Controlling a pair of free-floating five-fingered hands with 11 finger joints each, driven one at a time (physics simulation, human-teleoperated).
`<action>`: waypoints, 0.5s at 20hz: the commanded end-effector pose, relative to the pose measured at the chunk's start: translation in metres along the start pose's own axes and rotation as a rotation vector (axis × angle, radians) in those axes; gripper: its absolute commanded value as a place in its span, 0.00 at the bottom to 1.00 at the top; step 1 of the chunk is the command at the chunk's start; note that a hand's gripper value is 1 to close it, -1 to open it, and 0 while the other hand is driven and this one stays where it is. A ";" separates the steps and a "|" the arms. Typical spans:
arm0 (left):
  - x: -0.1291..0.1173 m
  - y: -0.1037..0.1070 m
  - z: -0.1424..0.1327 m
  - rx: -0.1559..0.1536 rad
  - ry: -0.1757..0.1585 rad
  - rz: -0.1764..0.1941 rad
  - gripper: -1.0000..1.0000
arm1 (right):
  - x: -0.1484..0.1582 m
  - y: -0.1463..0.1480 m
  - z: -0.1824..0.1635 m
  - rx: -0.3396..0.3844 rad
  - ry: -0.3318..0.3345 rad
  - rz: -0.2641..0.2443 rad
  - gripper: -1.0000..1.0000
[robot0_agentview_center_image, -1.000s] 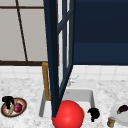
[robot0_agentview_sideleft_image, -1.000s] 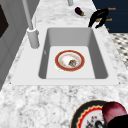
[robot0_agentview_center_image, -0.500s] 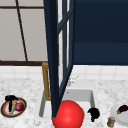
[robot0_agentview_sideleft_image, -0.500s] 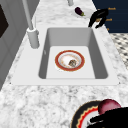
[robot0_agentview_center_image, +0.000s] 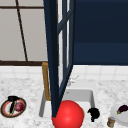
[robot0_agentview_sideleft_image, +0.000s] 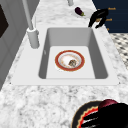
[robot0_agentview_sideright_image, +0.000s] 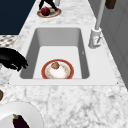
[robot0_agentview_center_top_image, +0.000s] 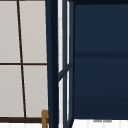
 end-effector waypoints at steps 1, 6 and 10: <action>-0.017 -0.018 0.022 0.006 -0.053 0.059 0.00 | 0.000 0.000 0.000 0.000 0.000 0.000 0.50; -0.031 -0.022 0.012 -0.079 -0.111 0.059 0.00 | 0.000 0.000 0.000 0.000 0.000 0.000 0.50; -0.035 -0.020 0.021 -0.059 -0.096 0.110 0.00 | 0.000 0.000 0.000 0.000 0.000 0.000 0.50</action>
